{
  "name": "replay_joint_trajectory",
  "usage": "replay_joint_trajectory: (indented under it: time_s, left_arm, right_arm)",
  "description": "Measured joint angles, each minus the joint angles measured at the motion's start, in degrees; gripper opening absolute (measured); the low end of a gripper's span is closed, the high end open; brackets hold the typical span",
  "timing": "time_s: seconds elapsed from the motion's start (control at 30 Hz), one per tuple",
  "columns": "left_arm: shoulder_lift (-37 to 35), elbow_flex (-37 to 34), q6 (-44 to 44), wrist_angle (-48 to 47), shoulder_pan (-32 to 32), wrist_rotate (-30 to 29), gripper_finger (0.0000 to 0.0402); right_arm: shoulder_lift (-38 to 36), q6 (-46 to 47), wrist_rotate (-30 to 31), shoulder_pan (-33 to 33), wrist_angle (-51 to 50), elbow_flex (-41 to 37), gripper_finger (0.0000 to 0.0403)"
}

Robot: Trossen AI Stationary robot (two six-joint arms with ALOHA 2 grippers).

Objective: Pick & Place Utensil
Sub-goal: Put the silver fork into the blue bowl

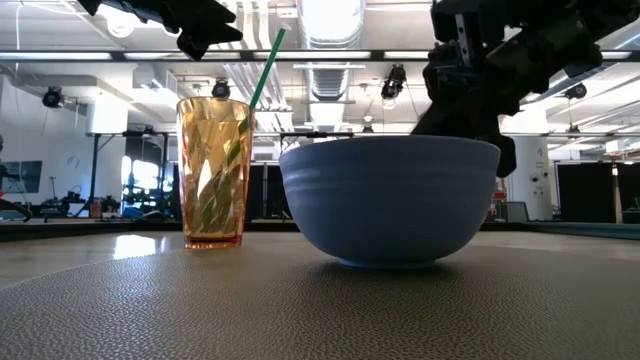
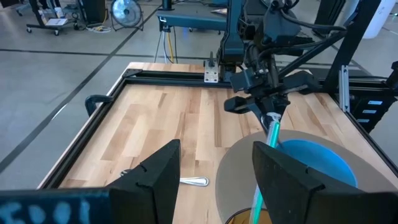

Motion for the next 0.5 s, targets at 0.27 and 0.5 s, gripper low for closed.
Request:
replay_joint_trajectory:
  time_s: [0.27,0.5]
  left_arm:
    - [0.0,0.0,0.0,0.0,0.0,0.0,0.0193]
    - [0.0,0.0,0.0,0.0,0.0,0.0,0.0193]
  right_arm:
    - [-0.1,-3.9,0.9,0.0,-1.1,0.0,0.0009]
    - [-0.1,-4.5,1.0,0.0,-1.4,0.0,0.0009]
